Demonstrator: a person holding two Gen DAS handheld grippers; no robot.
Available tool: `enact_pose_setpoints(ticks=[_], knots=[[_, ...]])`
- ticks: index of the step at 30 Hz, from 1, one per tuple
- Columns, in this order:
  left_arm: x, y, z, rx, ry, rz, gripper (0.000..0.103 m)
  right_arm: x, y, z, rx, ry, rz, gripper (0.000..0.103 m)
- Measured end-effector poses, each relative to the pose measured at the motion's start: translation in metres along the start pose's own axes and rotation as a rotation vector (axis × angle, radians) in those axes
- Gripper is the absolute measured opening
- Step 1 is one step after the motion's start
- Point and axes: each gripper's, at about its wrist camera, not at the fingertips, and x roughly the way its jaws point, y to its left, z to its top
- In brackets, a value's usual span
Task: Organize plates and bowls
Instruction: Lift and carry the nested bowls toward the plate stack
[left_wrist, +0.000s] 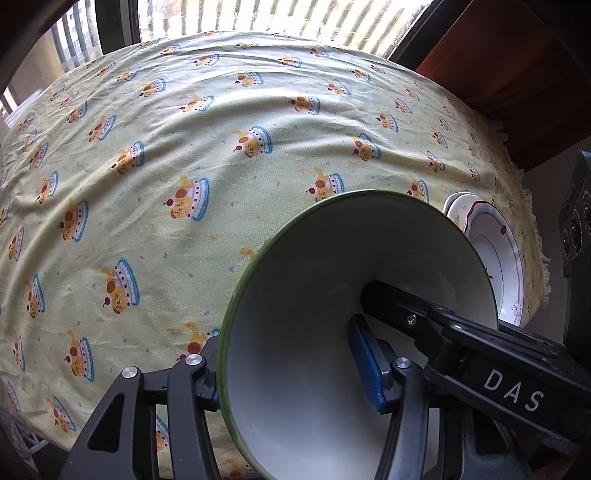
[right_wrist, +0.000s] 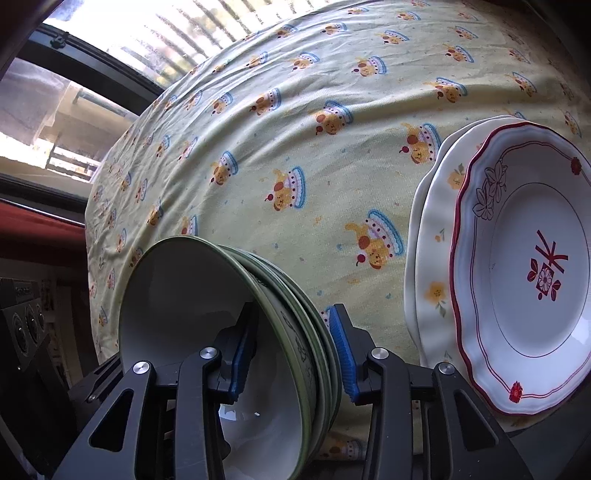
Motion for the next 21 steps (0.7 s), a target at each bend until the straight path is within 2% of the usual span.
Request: enact_pose_setpoints(ticks=[7, 14, 21], knots=[[-0.009, 0.007, -0.008, 0.019, 0.018, -0.032, 0.055, -0.005, 0.006, -0.011, 0.028, -0.014, -0.039, 0.043], [-0.041, 0.008, -0.008, 0.086, -0.022, -0.063, 0.055, -0.03, 0.028, -0.024, 0.051, -0.081, -0.071, 0.043], [-0.068, 0.008, -0.01, 0.104, -0.095, -0.066, 0.055, -0.057, 0.047, -0.029, 0.034, -0.148, -0.073, 0.043]])
